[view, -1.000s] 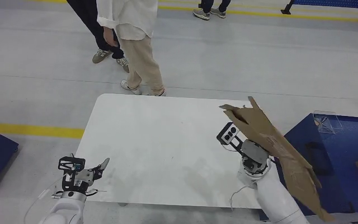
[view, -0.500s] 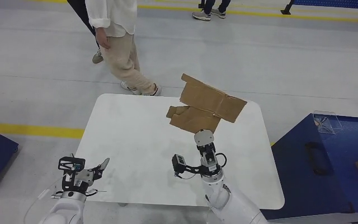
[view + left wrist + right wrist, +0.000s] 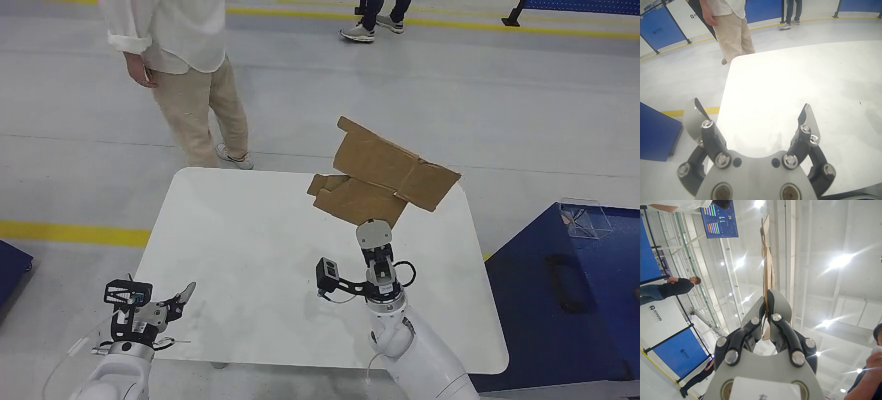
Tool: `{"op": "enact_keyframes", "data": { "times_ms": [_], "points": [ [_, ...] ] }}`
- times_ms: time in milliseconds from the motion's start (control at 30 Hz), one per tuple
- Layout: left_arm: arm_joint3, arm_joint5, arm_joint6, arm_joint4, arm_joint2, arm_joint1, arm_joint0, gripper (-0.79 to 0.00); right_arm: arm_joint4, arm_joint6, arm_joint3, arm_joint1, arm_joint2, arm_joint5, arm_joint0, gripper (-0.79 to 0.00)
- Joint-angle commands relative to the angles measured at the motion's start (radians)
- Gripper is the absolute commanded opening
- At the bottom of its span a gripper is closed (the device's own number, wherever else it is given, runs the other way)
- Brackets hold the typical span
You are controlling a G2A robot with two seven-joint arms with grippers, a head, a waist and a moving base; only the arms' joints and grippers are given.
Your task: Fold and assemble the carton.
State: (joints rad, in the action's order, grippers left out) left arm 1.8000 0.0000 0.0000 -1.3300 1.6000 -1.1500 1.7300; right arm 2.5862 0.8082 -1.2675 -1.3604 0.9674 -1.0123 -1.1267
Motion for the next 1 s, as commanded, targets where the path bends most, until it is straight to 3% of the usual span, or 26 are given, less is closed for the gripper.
{"op": "enact_keyframes", "data": {
  "times_ms": [0, 467, 567, 733, 867, 967],
  "points": [
    [0.0, 0.0, 0.0, 0.0, 0.0, 0.0, 0.0, 0.0, 0.0, 0.0, 0.0, 0.0, 0.0, 0.0, 0.0, -0.785],
    [0.0, 0.0, 0.0, 0.0, 0.0, 0.0, 0.0, 0.0, 0.0, 0.0, 0.0, 0.0, 0.0, 0.0, 0.0, -0.785],
    [0.0, 0.0, 0.0, 0.0, 0.0, 0.0, 0.0, 0.0, -0.08, 0.0, -0.044, 0.003, 0.043, 0.076, -0.015, -0.785],
    [0.0, 0.0, 0.0, 0.0, 0.0, 0.0, 0.0, 0.0, -0.439, 0.177, -0.199, 0.018, 0.195, 0.306, -0.107, -0.785],
    [0.0, 0.0, 0.0, 0.0, 0.0, 0.0, 0.0, 0.0, -0.826, 0.33, -0.322, 0.035, 0.32, 0.674, -0.202, -0.785],
    [0.0, 0.0, 0.0, 0.0, 0.0, 0.0, 0.0, 0.0, -1.023, 0.341, -0.402, 0.044, 0.395, 0.903, -0.264, -0.785]
  ]
}}
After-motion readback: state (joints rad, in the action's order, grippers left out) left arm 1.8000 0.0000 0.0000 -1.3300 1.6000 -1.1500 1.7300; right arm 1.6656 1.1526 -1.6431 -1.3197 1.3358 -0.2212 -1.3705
